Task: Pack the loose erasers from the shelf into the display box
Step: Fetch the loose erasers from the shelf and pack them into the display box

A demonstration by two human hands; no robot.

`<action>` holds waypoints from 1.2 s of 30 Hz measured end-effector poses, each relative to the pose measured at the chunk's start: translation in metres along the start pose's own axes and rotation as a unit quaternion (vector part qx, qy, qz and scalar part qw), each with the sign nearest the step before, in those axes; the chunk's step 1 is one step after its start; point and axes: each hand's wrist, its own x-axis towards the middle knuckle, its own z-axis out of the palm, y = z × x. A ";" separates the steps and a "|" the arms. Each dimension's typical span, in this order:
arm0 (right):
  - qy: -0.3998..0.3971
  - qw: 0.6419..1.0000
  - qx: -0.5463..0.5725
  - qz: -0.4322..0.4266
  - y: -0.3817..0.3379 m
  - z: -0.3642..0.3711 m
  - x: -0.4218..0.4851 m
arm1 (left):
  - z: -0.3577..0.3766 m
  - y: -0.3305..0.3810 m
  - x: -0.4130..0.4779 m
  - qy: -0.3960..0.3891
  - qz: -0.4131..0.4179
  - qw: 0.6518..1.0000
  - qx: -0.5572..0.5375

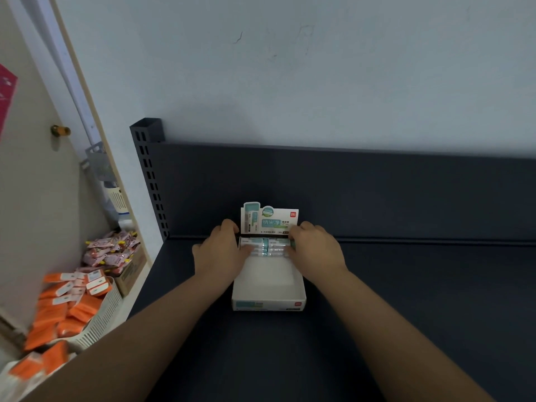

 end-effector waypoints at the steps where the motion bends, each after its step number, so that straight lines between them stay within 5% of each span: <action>1: 0.000 1.000 0.002 0.000 0.000 -0.001 -0.001 | -0.002 -0.001 0.001 -0.002 -0.004 1.000 -0.006; 11: 0.022 1.000 0.001 0.020 -0.001 -0.016 -0.014 | -0.023 0.001 0.000 0.026 0.034 0.999 -0.025; 18: 0.020 0.998 -0.010 0.051 0.011 -0.027 -0.030 | -0.037 0.030 -0.011 0.069 0.189 0.978 0.049; 25: -0.025 0.998 -0.003 0.062 0.037 -0.048 -0.063 | -0.020 0.078 -0.026 -0.066 0.288 0.949 0.107; 36: -0.060 0.994 -0.029 0.087 0.143 -0.095 -0.136 | 0.033 0.186 -0.075 -0.106 0.334 0.927 0.132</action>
